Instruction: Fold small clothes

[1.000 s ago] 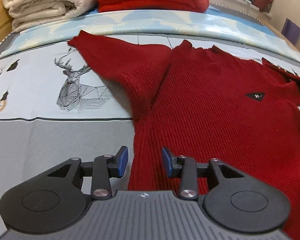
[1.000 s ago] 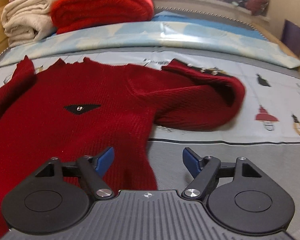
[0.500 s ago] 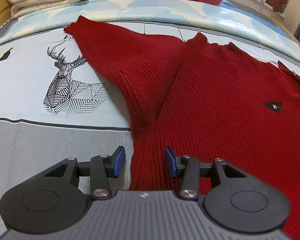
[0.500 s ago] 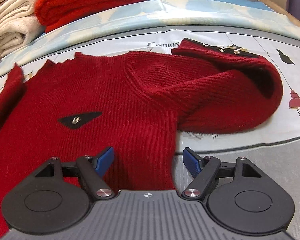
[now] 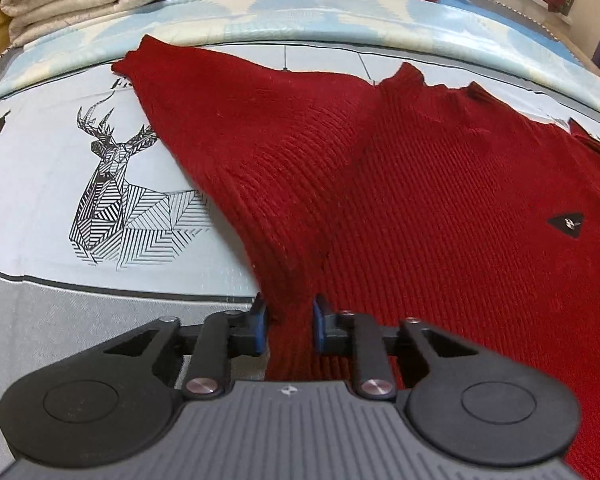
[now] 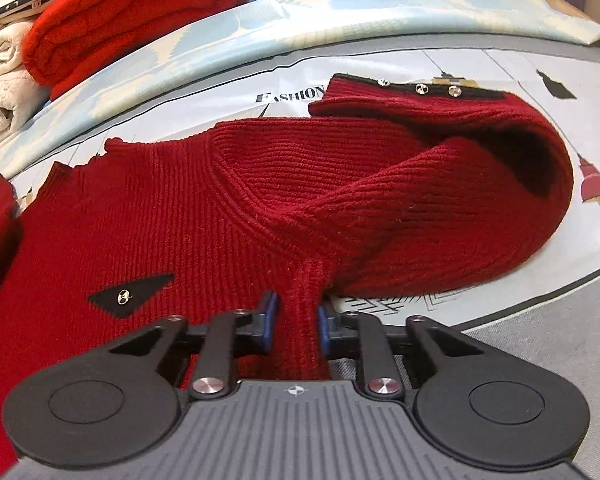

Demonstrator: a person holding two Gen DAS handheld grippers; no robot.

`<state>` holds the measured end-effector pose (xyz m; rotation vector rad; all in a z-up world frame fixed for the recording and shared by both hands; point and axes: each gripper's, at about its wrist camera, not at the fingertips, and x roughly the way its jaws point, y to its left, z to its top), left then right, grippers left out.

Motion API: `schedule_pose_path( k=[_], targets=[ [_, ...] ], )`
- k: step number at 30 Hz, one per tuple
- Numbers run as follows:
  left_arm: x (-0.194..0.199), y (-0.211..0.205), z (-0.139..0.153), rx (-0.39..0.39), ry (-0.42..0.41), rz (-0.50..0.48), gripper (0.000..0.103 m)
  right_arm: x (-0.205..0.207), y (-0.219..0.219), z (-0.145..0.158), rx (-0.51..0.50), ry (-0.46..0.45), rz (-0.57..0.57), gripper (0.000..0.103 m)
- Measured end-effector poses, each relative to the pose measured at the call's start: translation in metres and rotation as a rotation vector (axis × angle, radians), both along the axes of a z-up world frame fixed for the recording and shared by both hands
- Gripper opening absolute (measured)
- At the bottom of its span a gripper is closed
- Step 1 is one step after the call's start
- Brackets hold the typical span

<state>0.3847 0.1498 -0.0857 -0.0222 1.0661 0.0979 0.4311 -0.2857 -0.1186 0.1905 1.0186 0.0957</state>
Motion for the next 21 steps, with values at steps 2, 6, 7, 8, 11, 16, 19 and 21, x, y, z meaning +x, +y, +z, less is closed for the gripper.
schedule_pose_path(
  k=[2, 6, 7, 8, 11, 16, 19, 21],
  targets=[
    [0.004, 0.000, -0.001, -0.003, 0.000, 0.010, 0.022, 0.000, 0.002, 0.001, -0.018, -0.006, 0.007, 0.017],
    [0.011, -0.003, -0.001, 0.014, -0.013, 0.013, 0.021, 0.000, 0.001, 0.004, -0.027, -0.020, 0.000, 0.016],
    [0.012, -0.004, -0.001, 0.017, -0.019, 0.013, 0.021, 0.000, 0.000, 0.005, -0.027, -0.026, -0.004, 0.015],
    [0.014, -0.005, -0.001, 0.020, -0.025, 0.013, 0.021, -0.001, -0.001, 0.006, -0.026, -0.033, -0.010, 0.015],
    [0.021, -0.009, -0.002, 0.025, -0.041, 0.014, 0.020, -0.001, -0.007, 0.010, -0.019, -0.040, -0.034, 0.013],
    [0.034, -0.021, -0.003, 0.044, -0.085, -0.016, 0.020, -0.004, -0.020, 0.014, -0.030, -0.048, -0.077, 0.011],
    [0.041, -0.030, -0.003, 0.047, -0.125, -0.032, 0.020, -0.004, -0.032, 0.016, -0.053, -0.051, -0.124, 0.011],
    [0.044, -0.036, -0.002, 0.040, -0.149, -0.042, 0.020, -0.005, -0.038, 0.018, -0.085, -0.061, -0.153, 0.010]
  ],
)
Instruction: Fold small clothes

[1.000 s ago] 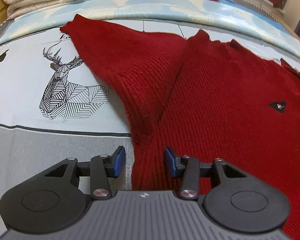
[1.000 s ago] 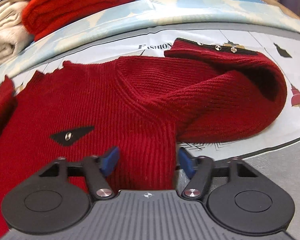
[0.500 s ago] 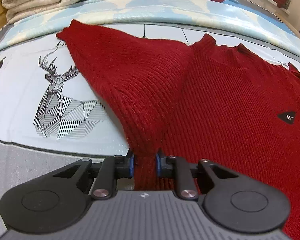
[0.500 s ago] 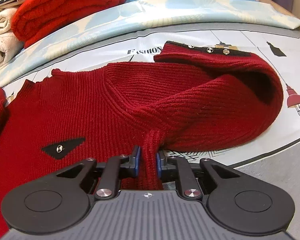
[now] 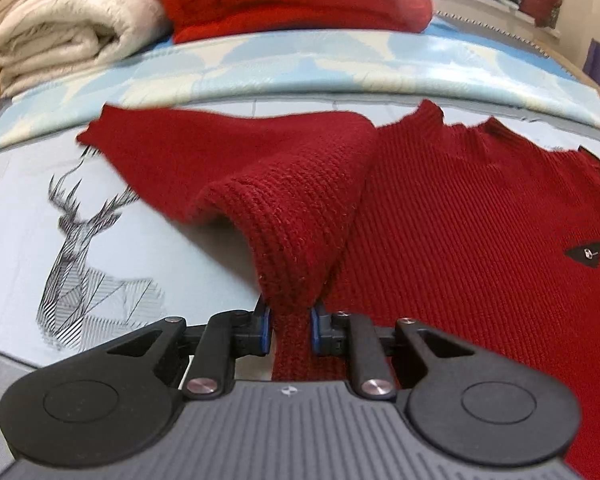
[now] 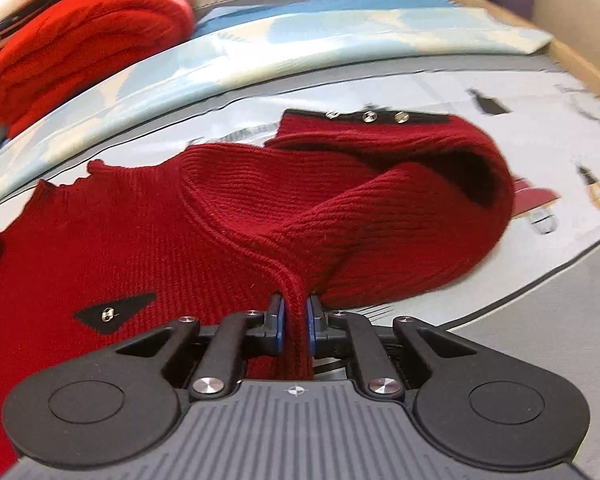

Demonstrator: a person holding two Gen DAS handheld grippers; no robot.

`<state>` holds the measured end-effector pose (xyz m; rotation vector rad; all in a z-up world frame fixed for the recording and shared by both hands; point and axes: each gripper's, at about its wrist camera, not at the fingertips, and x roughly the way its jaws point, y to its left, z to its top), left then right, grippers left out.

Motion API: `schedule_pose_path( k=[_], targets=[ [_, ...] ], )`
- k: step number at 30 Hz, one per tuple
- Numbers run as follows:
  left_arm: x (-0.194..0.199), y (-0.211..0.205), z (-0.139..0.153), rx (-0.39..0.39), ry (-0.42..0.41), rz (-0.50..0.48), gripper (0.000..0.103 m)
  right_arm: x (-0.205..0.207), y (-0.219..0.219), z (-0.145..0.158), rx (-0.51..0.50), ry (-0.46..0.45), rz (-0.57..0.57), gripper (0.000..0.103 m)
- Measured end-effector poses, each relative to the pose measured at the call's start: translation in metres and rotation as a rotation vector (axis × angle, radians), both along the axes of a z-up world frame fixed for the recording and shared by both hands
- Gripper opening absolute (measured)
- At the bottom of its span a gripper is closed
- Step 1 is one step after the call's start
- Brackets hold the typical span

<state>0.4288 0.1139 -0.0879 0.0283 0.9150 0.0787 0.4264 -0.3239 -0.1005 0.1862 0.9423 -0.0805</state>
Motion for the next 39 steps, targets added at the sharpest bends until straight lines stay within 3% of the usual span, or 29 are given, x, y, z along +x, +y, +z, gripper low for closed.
schedule_pose_path(
  k=[3, 6, 10, 13, 15, 20, 26, 29, 32, 34, 36, 39],
  targets=[
    [0.004, -0.009, 0.003, -0.010, -0.012, -0.028, 0.020, 0.002, -0.008, -0.002, -0.043, 0.005, -0.033, 0.011],
    [0.005, -0.011, 0.007, -0.007, 0.001, -0.035, 0.021, 0.004, -0.005, -0.007, -0.052, 0.022, 0.002, 0.012],
    [-0.001, -0.003, 0.013, -0.036, 0.042, -0.069, 0.022, 0.004, -0.001, -0.005, -0.042, 0.046, 0.058, 0.026],
    [-0.015, 0.003, 0.022, -0.017, 0.043, -0.108, 0.030, -0.003, -0.005, 0.004, -0.037, 0.050, 0.095, 0.029],
    [-0.029, 0.006, 0.031, -0.019, 0.036, -0.101, 0.030, -0.009, -0.009, 0.015, -0.051, 0.019, 0.096, 0.029],
    [-0.069, 0.017, 0.063, -0.121, 0.036, -0.069, 0.030, -0.041, -0.014, 0.051, -0.135, -0.082, 0.129, 0.030],
    [-0.125, 0.029, 0.115, -0.207, 0.019, -0.051, 0.030, -0.086, -0.020, 0.089, -0.115, -0.166, 0.229, 0.030],
    [-0.163, 0.037, 0.124, -0.242, 0.020, -0.043, 0.030, -0.114, -0.027, 0.105, -0.098, -0.179, 0.274, 0.030],
    [-0.196, 0.045, 0.107, -0.327, 0.051, -0.013, 0.030, -0.141, -0.035, 0.109, -0.056, -0.142, 0.321, 0.031],
    [-0.214, 0.046, 0.080, -0.363, 0.093, 0.003, 0.030, -0.157, -0.039, 0.102, -0.021, -0.087, 0.331, 0.032],
    [-0.221, 0.044, 0.057, -0.396, 0.191, 0.026, 0.030, -0.164, -0.041, 0.088, 0.017, 0.023, 0.334, 0.034],
    [-0.226, 0.038, 0.041, -0.408, 0.219, 0.000, 0.030, -0.175, -0.031, 0.064, -0.018, 0.170, 0.376, 0.040]
  ],
)
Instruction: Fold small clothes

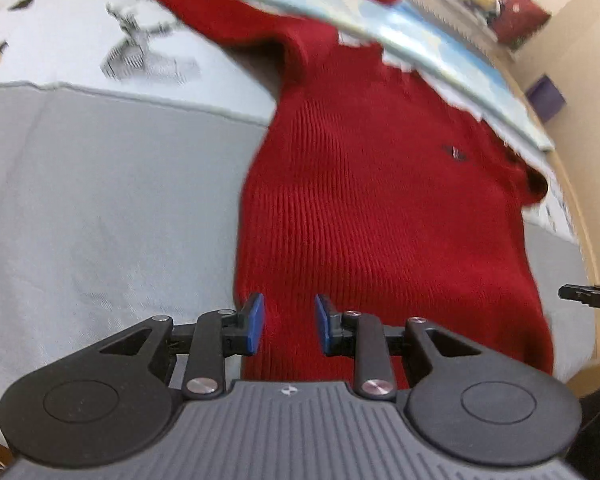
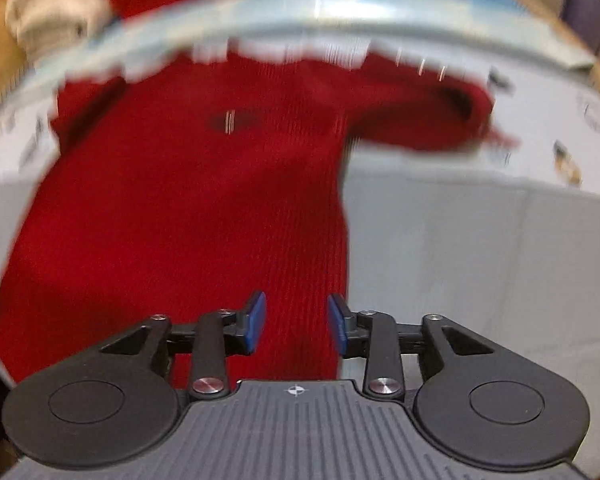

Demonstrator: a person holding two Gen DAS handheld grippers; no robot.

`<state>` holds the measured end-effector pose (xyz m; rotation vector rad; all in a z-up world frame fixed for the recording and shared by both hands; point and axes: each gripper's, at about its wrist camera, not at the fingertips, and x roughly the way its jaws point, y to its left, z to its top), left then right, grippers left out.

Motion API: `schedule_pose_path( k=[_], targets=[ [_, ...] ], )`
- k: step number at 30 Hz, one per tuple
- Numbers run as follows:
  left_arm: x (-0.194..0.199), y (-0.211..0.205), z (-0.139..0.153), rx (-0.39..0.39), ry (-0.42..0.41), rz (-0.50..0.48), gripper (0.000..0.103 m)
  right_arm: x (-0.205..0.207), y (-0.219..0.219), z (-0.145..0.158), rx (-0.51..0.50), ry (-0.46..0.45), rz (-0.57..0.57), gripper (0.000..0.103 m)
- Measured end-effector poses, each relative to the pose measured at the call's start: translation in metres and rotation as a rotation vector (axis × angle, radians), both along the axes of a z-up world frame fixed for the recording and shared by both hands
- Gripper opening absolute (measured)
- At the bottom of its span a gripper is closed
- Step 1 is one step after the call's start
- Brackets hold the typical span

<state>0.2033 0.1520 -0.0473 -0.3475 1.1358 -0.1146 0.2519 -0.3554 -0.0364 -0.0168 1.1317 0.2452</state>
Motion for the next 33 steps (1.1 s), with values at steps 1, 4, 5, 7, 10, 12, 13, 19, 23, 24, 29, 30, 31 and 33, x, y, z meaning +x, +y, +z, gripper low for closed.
schedule_pose_path(
  k=[1, 4, 5, 7, 10, 12, 13, 19, 23, 24, 29, 30, 31, 33],
  targets=[
    [0.000, -0.004, -0.007, 0.023, 0.032, -0.023, 0.030, -0.004, 0.005, -0.008, -0.020, 0.038, 0.035, 0.041],
    [0.000, -0.020, -0.026, 0.100, 0.134, -0.110, 0.035, -0.012, 0.011, -0.024, -0.067, 0.096, 0.107, 0.041],
    [-0.002, -0.026, -0.031, 0.124, 0.149, -0.145, 0.040, -0.012, 0.009, -0.026, -0.063, 0.111, 0.102, 0.041],
    [-0.004, -0.034, -0.033, 0.153, 0.146, -0.191, 0.049, -0.014, 0.004, -0.030, -0.047, 0.143, 0.081, 0.042],
    [-0.006, -0.038, -0.037, 0.172, 0.153, -0.212, 0.050, -0.018, -0.001, -0.037, -0.058, 0.189, 0.076, 0.044],
    [-0.004, -0.039, -0.039, 0.179, 0.162, -0.213, 0.050, -0.021, -0.003, -0.043, -0.067, 0.220, 0.089, 0.044],
    [-0.004, -0.040, -0.039, 0.183, 0.165, -0.217, 0.050, -0.023, -0.002, -0.046, -0.070, 0.234, 0.097, 0.044],
    [-0.011, -0.045, -0.042, 0.192, 0.165, -0.252, 0.050, -0.035, -0.008, -0.058, -0.056, 0.296, 0.140, 0.044],
    [-0.011, -0.046, -0.044, 0.193, 0.168, -0.269, 0.050, -0.043, -0.008, -0.057, -0.030, 0.292, 0.165, 0.044],
    [-0.010, -0.043, -0.047, 0.193, 0.169, -0.271, 0.050, -0.046, -0.009, -0.056, -0.022, 0.291, 0.168, 0.044],
    [-0.009, -0.040, -0.049, 0.185, 0.171, -0.273, 0.050, -0.054, -0.013, -0.051, 0.026, 0.289, 0.186, 0.044],
    [-0.007, -0.039, -0.048, 0.184, 0.171, -0.275, 0.050, -0.055, -0.013, -0.050, 0.039, 0.292, 0.187, 0.045],
    [-0.007, -0.038, -0.048, 0.183, 0.171, -0.277, 0.050, -0.055, -0.014, -0.050, 0.054, 0.302, 0.189, 0.045],
    [-0.001, -0.043, -0.049, 0.182, 0.172, -0.283, 0.050, -0.058, -0.013, -0.050, 0.066, 0.307, 0.206, 0.046]
  ],
)
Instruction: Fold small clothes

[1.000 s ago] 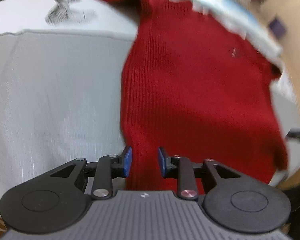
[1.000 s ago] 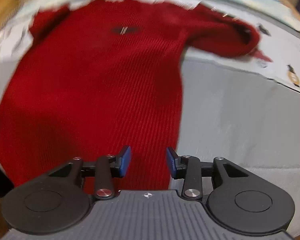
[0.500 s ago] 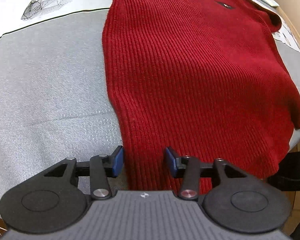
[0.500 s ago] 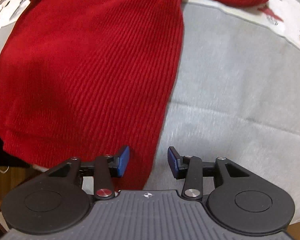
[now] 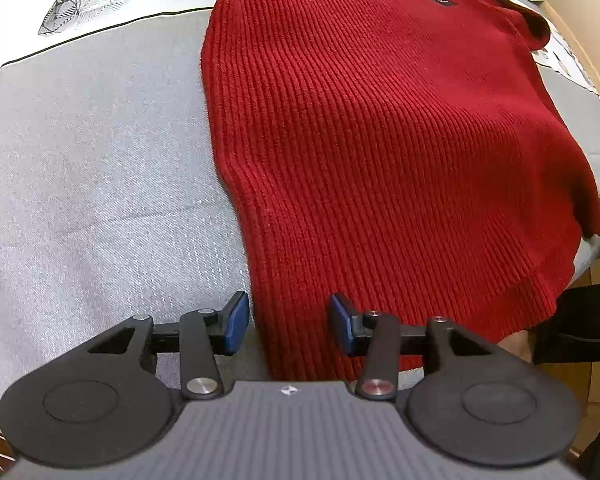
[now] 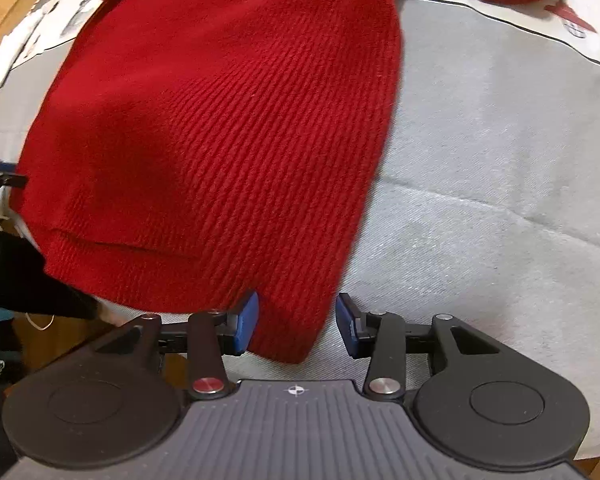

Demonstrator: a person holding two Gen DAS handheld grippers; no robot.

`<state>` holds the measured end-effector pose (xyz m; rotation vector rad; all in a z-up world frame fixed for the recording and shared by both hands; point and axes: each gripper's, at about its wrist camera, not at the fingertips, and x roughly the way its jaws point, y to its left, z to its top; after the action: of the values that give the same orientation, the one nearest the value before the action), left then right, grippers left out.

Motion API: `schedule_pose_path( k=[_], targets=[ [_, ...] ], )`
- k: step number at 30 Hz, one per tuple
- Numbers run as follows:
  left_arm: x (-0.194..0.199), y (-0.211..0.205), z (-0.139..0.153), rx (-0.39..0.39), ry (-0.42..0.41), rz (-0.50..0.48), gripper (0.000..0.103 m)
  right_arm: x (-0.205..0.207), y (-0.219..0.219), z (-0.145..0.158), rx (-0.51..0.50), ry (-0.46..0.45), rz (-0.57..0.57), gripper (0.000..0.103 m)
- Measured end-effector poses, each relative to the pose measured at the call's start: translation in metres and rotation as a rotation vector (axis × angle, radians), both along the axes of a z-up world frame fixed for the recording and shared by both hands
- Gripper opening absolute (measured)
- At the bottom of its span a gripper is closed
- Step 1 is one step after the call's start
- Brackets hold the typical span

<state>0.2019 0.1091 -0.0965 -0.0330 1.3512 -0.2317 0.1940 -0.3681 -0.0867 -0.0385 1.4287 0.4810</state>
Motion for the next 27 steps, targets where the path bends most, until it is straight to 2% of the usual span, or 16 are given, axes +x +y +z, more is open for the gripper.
schedule_pose_path(
  k=[5, 10, 14, 15, 18, 22, 27],
  targets=[
    [-0.001, -0.007, -0.001, 0.005, -0.001, -0.030, 0.049, -0.003, 0.012, -0.009, 0.000, 0.014, 0.070, 0.059],
    [0.000, -0.008, 0.001, 0.005, -0.003, -0.041, 0.048, -0.006, 0.023, -0.011, -0.046, -0.007, 0.107, 0.059],
    [0.000, -0.009, 0.000, 0.006, -0.011, -0.036, 0.038, -0.003, 0.032, -0.009, -0.049, -0.020, 0.110, 0.058],
    [0.001, -0.008, 0.000, 0.004, -0.014, -0.033, 0.030, -0.003, 0.032, -0.009, -0.048, -0.021, 0.112, 0.057],
    [0.001, -0.003, 0.000, 0.007, -0.019, -0.025, 0.020, 0.001, 0.034, -0.012, -0.046, -0.034, 0.117, 0.048],
    [-0.001, -0.005, 0.004, 0.012, -0.035, -0.045, 0.014, 0.000, 0.028, -0.005, -0.035, -0.051, 0.121, 0.032],
    [-0.009, -0.006, 0.012, -0.008, -0.068, -0.044, 0.008, -0.005, 0.021, 0.009, -0.015, -0.084, 0.117, 0.019]
  ],
)
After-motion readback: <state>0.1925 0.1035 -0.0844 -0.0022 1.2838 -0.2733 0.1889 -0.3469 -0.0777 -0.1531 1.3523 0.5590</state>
